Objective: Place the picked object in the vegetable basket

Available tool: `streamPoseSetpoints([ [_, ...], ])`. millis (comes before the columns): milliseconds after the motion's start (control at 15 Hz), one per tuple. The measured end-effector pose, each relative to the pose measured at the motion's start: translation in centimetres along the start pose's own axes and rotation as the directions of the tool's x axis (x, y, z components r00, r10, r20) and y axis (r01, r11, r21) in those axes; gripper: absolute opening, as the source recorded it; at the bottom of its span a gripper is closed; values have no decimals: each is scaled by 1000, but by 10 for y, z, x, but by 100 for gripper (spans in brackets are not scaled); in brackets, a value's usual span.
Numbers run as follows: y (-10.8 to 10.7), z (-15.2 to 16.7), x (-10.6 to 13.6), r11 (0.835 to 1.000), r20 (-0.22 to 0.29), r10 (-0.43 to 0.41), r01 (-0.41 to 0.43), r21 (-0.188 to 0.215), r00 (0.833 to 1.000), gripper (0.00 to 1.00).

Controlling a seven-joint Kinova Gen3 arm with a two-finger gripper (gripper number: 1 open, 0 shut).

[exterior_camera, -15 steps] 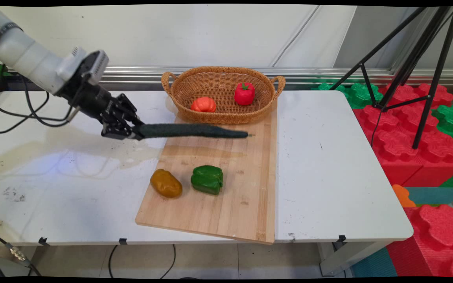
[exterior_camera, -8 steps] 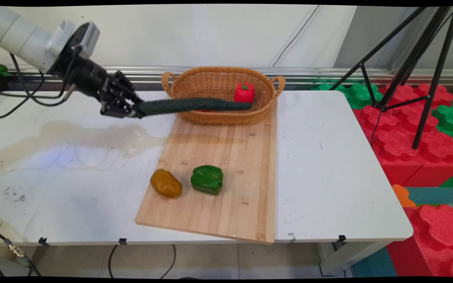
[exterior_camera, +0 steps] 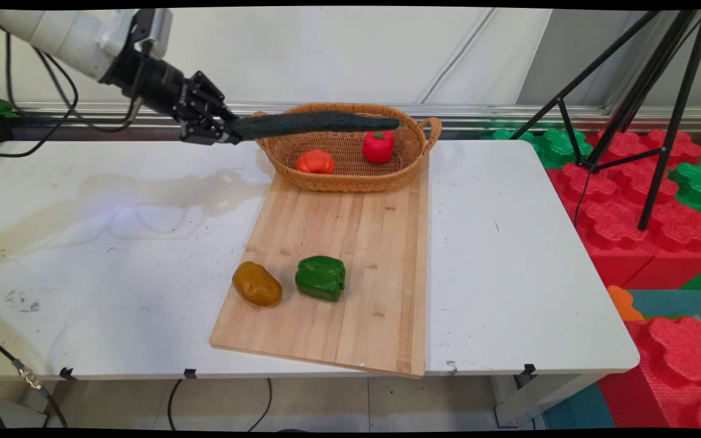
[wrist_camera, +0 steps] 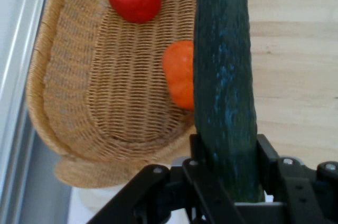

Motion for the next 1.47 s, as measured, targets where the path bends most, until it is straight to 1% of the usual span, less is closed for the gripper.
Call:
streamPoseSetpoints([
  [133,-13,12,3,999,12,29,-29,25,1000,0],
  [267,-24,26,3,998,32,58,-59,38,998,0],
  [600,-44,58,3,992,71,107,-111,55,992,0],
  [1133,-68,104,6,990,86,112,-118,75,990,0],
  [1333,-73,119,6,991,90,107,-114,75,990,0],
  [1400,-75,123,5,991,91,106,-113,74,990,100],
  [1467,-76,126,5,991,90,104,-111,74,990,100],
])
